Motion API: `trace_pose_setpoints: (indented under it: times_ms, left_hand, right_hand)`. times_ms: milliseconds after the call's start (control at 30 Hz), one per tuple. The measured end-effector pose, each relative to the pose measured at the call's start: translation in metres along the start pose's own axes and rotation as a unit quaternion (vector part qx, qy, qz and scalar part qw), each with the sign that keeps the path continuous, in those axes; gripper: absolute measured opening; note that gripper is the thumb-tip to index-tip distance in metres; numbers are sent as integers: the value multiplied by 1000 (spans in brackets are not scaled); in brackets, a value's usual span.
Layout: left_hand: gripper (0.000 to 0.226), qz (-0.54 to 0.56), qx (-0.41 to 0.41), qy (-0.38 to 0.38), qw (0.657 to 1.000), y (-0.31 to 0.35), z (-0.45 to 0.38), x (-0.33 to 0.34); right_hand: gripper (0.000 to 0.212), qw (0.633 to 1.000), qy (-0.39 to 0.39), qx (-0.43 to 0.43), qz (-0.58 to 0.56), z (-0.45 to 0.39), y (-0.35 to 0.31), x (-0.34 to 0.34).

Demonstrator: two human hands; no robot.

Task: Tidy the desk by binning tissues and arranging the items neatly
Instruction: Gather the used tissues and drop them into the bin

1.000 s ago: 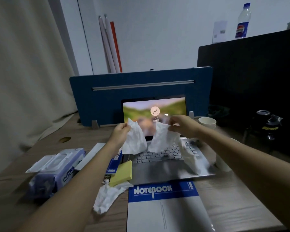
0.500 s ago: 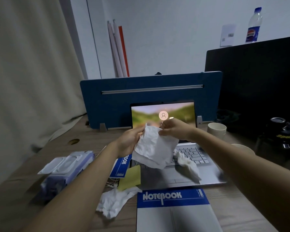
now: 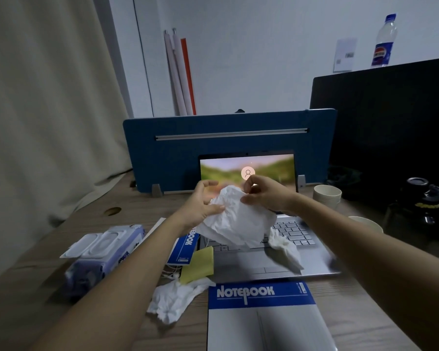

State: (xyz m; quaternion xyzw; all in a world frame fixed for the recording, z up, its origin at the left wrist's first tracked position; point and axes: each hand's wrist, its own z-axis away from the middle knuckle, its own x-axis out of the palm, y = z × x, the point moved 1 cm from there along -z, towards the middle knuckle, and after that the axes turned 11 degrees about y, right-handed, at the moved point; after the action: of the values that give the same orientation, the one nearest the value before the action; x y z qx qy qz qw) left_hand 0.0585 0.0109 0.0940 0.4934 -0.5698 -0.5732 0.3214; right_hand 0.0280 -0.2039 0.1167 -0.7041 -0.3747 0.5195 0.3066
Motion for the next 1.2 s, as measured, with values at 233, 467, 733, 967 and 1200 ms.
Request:
trace_pose_setpoints:
  times_ms: [233, 467, 733, 967, 1200]
  left_hand:
    - [51, -138, 70, -25, 988, 3, 2, 3]
    - [12, -176, 102, 30, 979, 1, 3, 5]
    - [19, -107, 48, 78, 990, -5, 2, 2]
    - [32, -146, 19, 111, 983, -26, 0, -4]
    - [40, -81, -8, 90, 993, -32, 0, -5]
  right_hand:
    - [15, 1000, 28, 2, 14, 2, 1, 1]
    - [16, 999, 6, 28, -28, 9, 6, -5]
    - [7, 991, -36, 48, 116, 16, 31, -17]
    - [34, 917, -175, 97, 345, 37, 77, -24]
    - [44, 934, -179, 92, 294, 52, 87, -22]
